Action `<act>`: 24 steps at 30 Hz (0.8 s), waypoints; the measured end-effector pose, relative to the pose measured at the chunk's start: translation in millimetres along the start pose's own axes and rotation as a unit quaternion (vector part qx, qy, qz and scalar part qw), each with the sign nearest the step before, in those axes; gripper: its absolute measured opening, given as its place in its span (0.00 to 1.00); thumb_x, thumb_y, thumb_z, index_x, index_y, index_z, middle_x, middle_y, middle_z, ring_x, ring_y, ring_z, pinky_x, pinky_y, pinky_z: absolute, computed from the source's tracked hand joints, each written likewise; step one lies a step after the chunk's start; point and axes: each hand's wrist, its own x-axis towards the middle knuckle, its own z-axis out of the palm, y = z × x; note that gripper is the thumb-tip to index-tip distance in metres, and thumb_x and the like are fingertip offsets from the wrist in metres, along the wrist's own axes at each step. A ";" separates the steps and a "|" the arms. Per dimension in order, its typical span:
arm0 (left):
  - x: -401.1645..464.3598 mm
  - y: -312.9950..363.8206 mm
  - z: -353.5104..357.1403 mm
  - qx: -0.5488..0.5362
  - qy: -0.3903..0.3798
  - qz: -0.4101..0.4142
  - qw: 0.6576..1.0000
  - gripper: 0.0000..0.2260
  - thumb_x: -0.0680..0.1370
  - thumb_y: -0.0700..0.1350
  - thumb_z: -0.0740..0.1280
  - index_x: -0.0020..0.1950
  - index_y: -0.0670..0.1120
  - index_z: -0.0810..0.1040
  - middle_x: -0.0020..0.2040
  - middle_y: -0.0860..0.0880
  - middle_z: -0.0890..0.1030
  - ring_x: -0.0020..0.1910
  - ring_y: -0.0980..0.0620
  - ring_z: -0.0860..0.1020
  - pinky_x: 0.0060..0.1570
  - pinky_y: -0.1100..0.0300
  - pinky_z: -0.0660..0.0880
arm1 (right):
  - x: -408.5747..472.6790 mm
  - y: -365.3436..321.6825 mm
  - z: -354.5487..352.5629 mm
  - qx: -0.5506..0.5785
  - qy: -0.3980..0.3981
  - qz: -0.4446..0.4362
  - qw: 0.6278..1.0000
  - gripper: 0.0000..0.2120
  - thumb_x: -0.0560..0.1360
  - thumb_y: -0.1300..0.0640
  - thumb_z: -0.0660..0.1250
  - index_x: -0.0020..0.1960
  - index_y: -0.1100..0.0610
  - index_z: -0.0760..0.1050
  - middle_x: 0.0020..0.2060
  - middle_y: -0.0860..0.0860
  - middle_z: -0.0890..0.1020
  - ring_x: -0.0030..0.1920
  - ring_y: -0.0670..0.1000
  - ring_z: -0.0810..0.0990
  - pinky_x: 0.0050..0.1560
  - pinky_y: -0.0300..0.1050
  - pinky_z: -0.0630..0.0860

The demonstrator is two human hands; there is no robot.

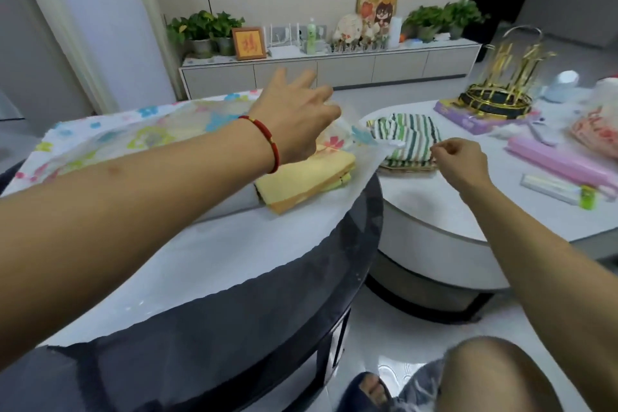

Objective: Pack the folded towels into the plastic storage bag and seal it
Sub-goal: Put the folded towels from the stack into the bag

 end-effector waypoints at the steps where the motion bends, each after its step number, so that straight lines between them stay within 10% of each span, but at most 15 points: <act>1: 7.5 1.2 3.7 -0.003 0.001 0.000 1.000 0.15 0.74 0.47 0.65 0.60 0.52 0.76 0.60 0.47 0.77 0.57 0.42 0.70 0.47 0.45 0.67 | 14.9 3.6 7.2 -0.026 0.008 0.010 1.000 0.12 0.78 0.55 0.66 0.58 0.58 0.84 0.57 0.60 0.85 0.58 0.61 0.82 0.61 0.57 0.78; 6: 28.6 -7.1 21.8 -0.032 0.000 -0.025 0.999 0.15 0.77 0.48 0.63 0.63 0.52 0.77 0.62 0.49 0.77 0.56 0.44 0.71 0.51 0.46 0.69 | 69.9 11.3 39.6 -0.104 -0.017 0.067 0.992 0.18 0.80 0.53 0.66 0.68 0.58 0.74 0.65 0.62 0.79 0.66 0.65 0.76 0.66 0.58 0.74; 14: 20.7 -17.9 28.9 -0.058 -0.010 -0.045 0.997 0.19 0.76 0.48 0.64 0.67 0.54 0.74 0.65 0.49 0.76 0.57 0.43 0.72 0.47 0.49 0.67 | 92.2 1.2 37.9 -0.162 -0.014 0.071 0.984 0.06 0.76 0.54 0.71 0.52 0.50 0.80 0.50 0.57 0.84 0.57 0.62 0.80 0.63 0.56 0.69; 24: -32.4 -46.2 -3.6 -0.032 -0.083 -0.089 0.992 0.25 0.80 0.44 0.56 0.75 0.62 0.60 0.59 0.45 0.76 0.52 0.40 0.75 0.42 0.48 0.69 | -14.9 -66.3 -59.9 0.203 -0.145 0.090 0.964 0.12 0.76 0.69 0.62 0.53 0.56 0.80 0.55 0.57 0.79 0.46 0.54 0.79 0.30 0.38 0.77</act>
